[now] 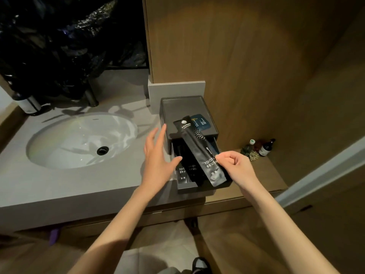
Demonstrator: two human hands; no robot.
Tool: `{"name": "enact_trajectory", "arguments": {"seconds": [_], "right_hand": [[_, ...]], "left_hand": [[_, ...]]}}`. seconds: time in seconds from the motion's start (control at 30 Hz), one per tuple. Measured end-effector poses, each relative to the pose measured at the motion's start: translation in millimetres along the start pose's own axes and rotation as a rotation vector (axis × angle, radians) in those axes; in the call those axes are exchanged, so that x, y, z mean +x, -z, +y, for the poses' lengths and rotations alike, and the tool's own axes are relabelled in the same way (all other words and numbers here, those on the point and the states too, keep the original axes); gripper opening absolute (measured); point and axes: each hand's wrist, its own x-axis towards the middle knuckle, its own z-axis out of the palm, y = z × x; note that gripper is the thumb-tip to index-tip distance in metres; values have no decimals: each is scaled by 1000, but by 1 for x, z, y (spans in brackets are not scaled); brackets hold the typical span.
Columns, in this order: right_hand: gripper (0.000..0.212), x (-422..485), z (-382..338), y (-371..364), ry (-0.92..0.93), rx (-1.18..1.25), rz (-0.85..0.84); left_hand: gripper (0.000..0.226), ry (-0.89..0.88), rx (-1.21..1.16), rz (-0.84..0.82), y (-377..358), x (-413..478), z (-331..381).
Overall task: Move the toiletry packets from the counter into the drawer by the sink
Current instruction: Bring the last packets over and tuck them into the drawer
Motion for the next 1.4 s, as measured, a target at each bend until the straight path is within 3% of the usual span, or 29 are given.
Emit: {"name": "enact_trajectory", "arguments": {"seconds": [0.07, 0.13, 0.33, 0.47, 0.53, 0.63, 0.83, 1.13, 1.4], "right_hand": [[5, -6, 6, 3, -14, 46, 46], [5, -10, 12, 2, -30, 59, 68], [5, -11, 19, 3, 21, 30, 1], [5, 0, 16, 20, 49, -105, -133], [3, 11, 19, 31, 98, -205, -101], [9, 30, 26, 44, 170, -377, -32], [40, 59, 49, 47, -10, -537, -153], [39, 70, 52, 45, -96, -483, -226], [35, 68, 51, 49, -168, -356, -292]], "left_hand": [[72, 269, -327, -140, -7, -1, 5], [57, 430, -477, -260, -18, -2, 10], [41, 508, -557, -146, -49, 4, 23], [30, 588, -611, -156, -54, 12, 23], [23, 632, -608, -198, -52, 13, 21], [30, 686, -505, -323, -49, 12, 13], [31, 731, -469, -421, -67, 23, 2], [33, 803, -475, -324, -116, 59, -4], [38, 747, -453, -160, -143, 73, -2]]}}
